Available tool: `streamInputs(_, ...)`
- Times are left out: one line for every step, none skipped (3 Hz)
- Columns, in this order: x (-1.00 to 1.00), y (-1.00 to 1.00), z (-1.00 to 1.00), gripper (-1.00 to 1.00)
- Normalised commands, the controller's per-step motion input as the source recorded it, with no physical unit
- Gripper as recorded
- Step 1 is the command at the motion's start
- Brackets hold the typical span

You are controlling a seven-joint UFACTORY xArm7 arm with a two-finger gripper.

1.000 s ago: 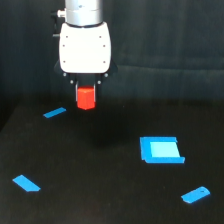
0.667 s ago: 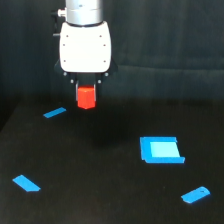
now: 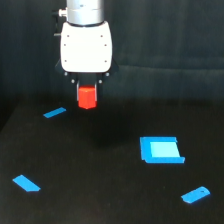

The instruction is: Pick up the red object from the table

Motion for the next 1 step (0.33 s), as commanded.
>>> streamInputs(0.07,-0.03,0.04,-0.99)
